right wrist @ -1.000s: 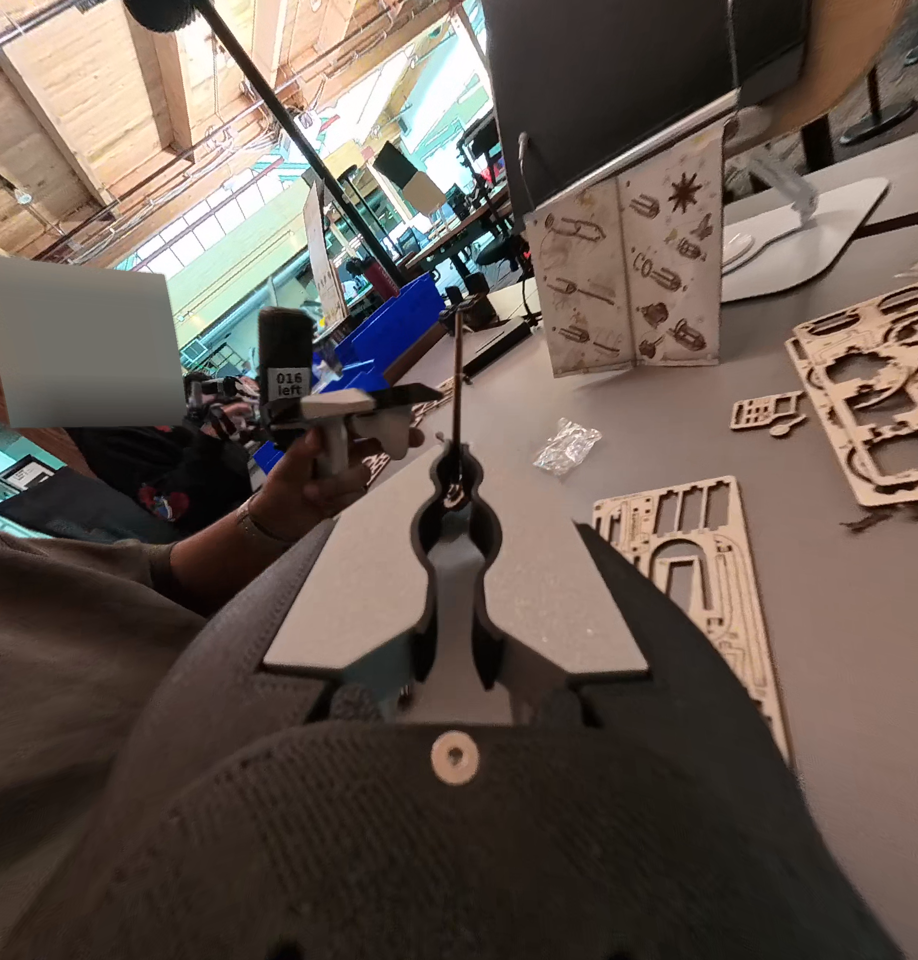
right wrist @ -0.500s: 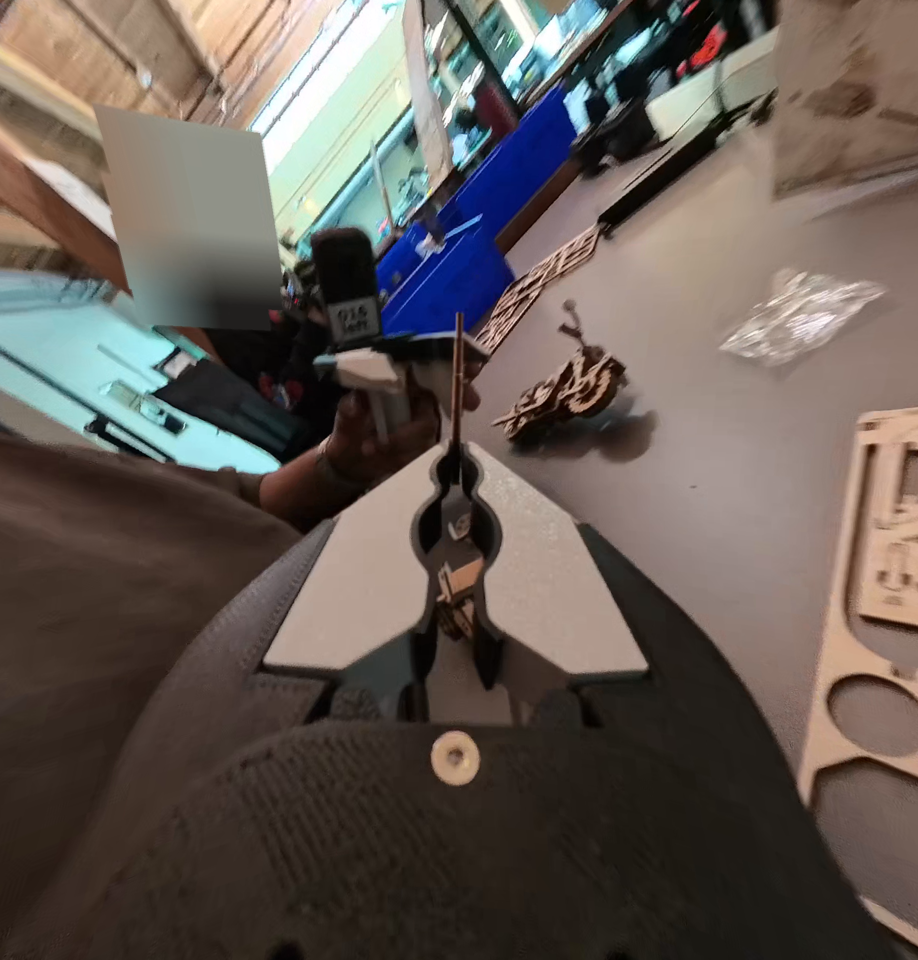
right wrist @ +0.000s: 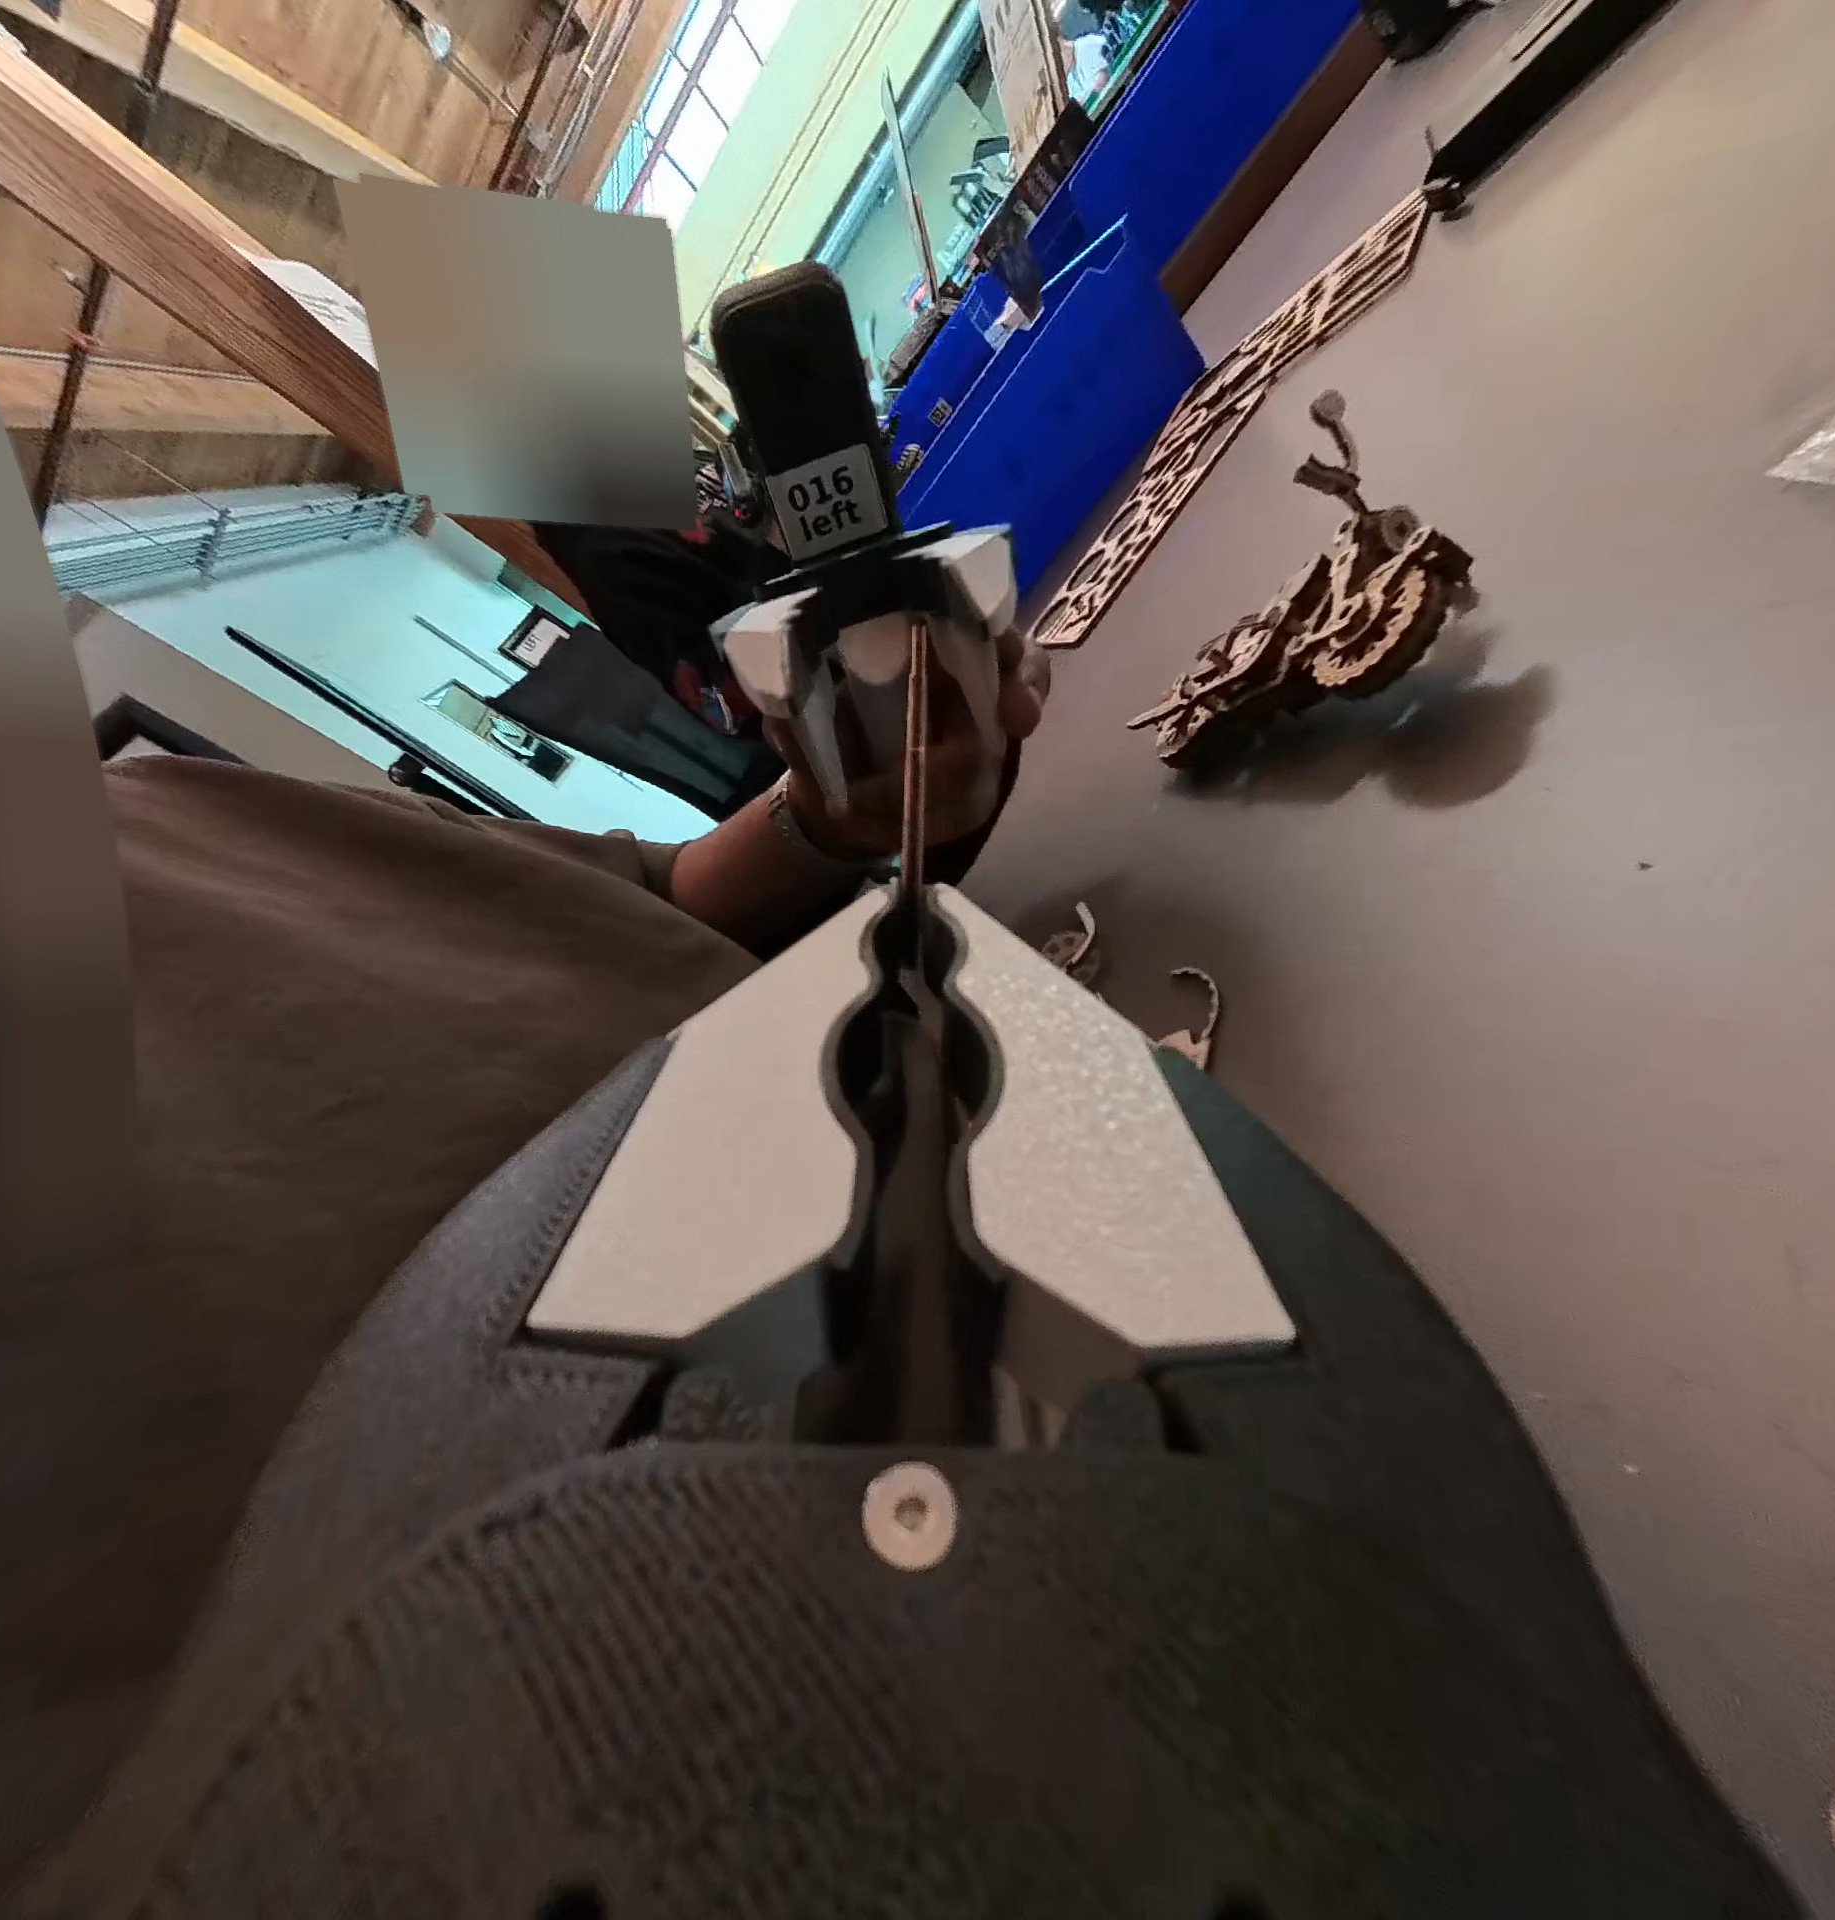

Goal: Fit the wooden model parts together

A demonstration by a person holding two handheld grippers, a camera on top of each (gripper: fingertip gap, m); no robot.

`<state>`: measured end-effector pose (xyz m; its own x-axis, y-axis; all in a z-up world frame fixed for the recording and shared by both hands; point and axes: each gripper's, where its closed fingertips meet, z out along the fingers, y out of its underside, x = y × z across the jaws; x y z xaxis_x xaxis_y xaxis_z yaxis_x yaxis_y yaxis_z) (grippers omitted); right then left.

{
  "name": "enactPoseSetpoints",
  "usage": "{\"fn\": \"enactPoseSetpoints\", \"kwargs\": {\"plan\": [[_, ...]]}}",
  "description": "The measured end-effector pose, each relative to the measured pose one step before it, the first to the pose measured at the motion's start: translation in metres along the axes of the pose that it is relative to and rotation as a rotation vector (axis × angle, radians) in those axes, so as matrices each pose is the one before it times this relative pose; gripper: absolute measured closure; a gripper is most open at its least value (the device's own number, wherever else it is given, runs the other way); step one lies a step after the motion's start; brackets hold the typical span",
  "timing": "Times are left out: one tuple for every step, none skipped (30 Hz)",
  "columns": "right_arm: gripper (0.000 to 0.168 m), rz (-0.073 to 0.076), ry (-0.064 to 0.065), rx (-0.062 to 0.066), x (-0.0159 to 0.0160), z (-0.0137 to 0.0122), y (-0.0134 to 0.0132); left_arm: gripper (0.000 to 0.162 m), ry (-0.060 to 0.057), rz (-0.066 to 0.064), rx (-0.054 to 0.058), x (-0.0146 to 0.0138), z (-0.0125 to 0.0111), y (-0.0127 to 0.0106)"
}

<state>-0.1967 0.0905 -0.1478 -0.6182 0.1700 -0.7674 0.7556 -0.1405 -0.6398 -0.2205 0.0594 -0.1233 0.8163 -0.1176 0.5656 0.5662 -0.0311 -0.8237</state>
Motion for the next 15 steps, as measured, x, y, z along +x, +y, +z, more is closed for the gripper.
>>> {"fn": "enactPoseSetpoints", "kwargs": {"plan": [[0.168,-0.0015,-0.0006,-0.0020,-0.00029,-0.00057,0.00005,0.124,0.0082,0.0014,-0.0079,0.00130,0.00109,0.00147],[0.168,-0.0046,0.0005,-0.0034,-0.00036,-0.00014,0.00028,0.125,0.0073,0.0020,-0.0105,0.00115,0.00112,0.00173],[0.168,-0.0064,0.0008,-0.0045,-0.00048,0.00023,0.00058,0.126,0.0047,0.0028,-0.0108,0.00086,0.00102,0.00173],[0.168,-0.0065,0.0008,-0.0064,-0.00052,0.00046,0.00103,0.128,0.0032,0.0060,-0.0063,0.00112,0.00093,0.00107],[0.168,-0.0056,0.0007,-0.0076,-0.00046,0.00080,0.00129,0.129,0.0022,0.0075,-0.0038,0.00101,0.00073,0.00078],[0.168,-0.0032,-0.0007,-0.0065,-0.00051,0.00072,0.00122,0.131,0.0006,0.0076,-0.0040,0.00088,0.00055,0.00085],[0.168,0.0013,-0.0034,-0.0039,-0.00058,0.00070,0.00092,0.134,-0.0001,0.0085,-0.0035,0.00081,0.00048,0.00070],[0.168,0.0047,-0.0057,-0.0010,-0.00063,0.00049,0.00043,0.136,-0.0029,0.0078,-0.0038,0.00033,0.00035,0.00076],[0.168,0.0068,-0.0078,0.0013,-0.00071,0.00021,0.00003,0.139,-0.0038,0.0074,-0.0055,0.00007,0.00050,0.00100],[0.168,0.0088,-0.0103,0.0029,-0.00100,-0.00006,-0.00025,0.143,-0.0009,0.0071,-0.0063,0.00031,0.00043,0.00121],[0.168,0.0101,-0.0125,0.0046,-0.00121,-0.00023,-0.00055,0.148,0.0045,0.0072,-0.0074,0.00115,0.00044,0.00119],[0.168,0.0108,-0.0120,0.0050,-0.00118,-0.00050,-0.00079,0.157,0.0119,0.0065,-0.0080,0.00208,0.00039,0.00129],[0.168,0.0094,-0.0092,0.0031,-0.00065,-0.00043,-0.00060,0.160,0.0174,0.0034,-0.0048,0.00288,0.00038,0.00084],[0.167,0.0054,-0.0046,0.0006,-0.00012,-0.00036,-0.00010,0.160,0.0113,-0.0030,0.0012,0.00189,0.00029,-0.00023],[0.167,0.0010,-0.0017,-0.0008,0.00007,-0.00022,0.00012,0.161,0.0061,-0.0048,0.0017,0.00093,0.00027,-0.00028]]}}
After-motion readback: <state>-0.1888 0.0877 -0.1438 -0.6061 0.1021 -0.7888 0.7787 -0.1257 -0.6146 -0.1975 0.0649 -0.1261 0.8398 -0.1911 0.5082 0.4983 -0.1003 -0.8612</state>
